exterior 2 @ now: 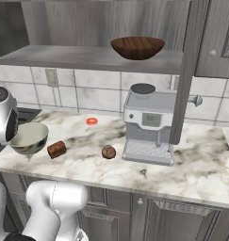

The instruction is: Pick both bowls and place them on the counter. Then place the bread in one bowl and place the bread in the other bowl.

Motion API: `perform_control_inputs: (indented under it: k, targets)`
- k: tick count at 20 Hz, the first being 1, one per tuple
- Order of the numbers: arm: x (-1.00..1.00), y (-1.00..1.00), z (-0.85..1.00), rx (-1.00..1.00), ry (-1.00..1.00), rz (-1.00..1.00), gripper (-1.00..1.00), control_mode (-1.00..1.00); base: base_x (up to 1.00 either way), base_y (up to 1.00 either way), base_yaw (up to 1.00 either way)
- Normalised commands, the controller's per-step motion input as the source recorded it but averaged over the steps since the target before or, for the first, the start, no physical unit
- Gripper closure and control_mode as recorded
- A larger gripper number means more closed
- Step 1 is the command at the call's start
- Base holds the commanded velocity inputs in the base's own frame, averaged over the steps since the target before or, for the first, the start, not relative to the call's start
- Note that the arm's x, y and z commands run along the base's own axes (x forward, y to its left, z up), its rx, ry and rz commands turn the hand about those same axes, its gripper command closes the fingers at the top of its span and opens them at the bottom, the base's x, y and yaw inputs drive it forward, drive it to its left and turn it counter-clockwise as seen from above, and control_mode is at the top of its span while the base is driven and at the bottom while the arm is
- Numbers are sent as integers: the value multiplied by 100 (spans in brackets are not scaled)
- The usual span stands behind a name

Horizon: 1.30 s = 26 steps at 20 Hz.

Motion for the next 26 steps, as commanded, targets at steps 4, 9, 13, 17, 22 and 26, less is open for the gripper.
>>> perform_control_inputs:
  k: [4,9,13,17,22,26]
  targets:
    - [-12,-30,45,0,-2,-4,-100,-100,0,0,0]
    - [-10,-35,46,0,0,-1,-100,-100,0,0,0]
    - [-10,-39,41,0,0,0,-100,-100,0,0,0]
    - [-17,-50,35,0,0,0,-100,-100,0,0,0]
    - [-13,-50,31,0,0,0,-100,-100,0,0,0]
    - [-1,-49,32,0,0,-4,-100,-100,0,0,0]
